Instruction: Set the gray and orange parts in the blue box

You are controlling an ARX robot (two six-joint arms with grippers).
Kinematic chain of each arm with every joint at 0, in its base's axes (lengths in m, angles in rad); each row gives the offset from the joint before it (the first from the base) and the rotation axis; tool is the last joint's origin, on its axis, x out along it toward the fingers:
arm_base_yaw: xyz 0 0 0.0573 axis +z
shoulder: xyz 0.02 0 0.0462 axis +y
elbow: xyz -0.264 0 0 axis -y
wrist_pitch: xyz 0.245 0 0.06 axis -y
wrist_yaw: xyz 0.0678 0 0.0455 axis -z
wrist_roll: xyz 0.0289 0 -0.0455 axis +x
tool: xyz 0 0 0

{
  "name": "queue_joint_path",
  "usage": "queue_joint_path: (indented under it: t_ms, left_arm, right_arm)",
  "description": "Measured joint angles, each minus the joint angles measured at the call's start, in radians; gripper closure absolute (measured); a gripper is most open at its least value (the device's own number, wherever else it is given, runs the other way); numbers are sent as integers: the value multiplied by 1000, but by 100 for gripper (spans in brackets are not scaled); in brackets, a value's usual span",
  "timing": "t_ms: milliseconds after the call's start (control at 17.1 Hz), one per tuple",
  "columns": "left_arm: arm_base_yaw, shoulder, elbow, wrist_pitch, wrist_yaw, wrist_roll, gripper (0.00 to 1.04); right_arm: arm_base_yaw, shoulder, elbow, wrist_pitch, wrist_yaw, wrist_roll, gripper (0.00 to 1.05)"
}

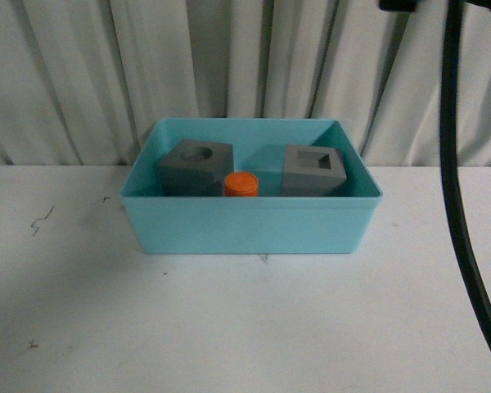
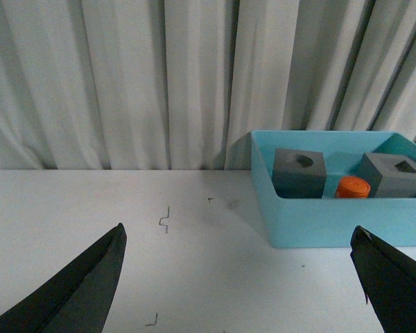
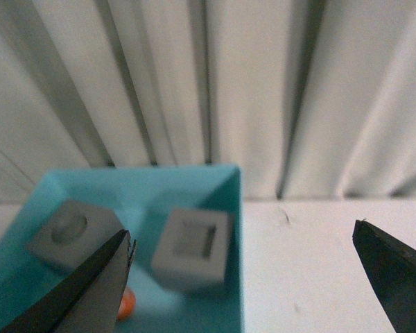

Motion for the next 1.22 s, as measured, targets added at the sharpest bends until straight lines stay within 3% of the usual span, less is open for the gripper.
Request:
queue_joint_path:
  t_ms: [117,175,292,350,466,583,758,816,991,1050,1108,1224]
  left_arm:
    - [0,0,0,0,0,0,7]
    - [0,0,0,0,0,0,7]
    - [0,0,0,0,0,0,7]
    - [0,0,0,0,0,0,7]
    - [1,0,0,-1,-1,0,7]
    - [0,0,0,1,0,0,7]
    - [0,0,0,0,0,0,7]
    - [0,0,0,0,0,0,7]
    - [0,0,0,0,0,0,7]
    - [0,0,0,0,0,0,7]
    - [0,0,0,0,-1,0,7]
    - [0,0,0,0,0,0,7]
  right_arm:
    - [-1,-271,-267,-121,68,53,6]
    - [34,-454,-408,-240,150,124,6]
    - [177,-723,-594,-473,301,299,6]
    - [189,-767,-673,-307,307,305,11]
    - [89,-864,-870,137,259,79,38]
    - [23,-952,-908,170,189,-43,62]
    - [-50,-1047,-957,106,115,-77,97]
    - [-73,-1085,-970,84,93,-86,103]
    - [-128,-1181,-993,17,36,-90,103]
    - [-206,-1215,-1001,-8,-52,-92,103]
    - [-243,-1231,-1017,10,-53,-91,103]
    - [-233,-1271,-1030,-24,-72,-91,103]
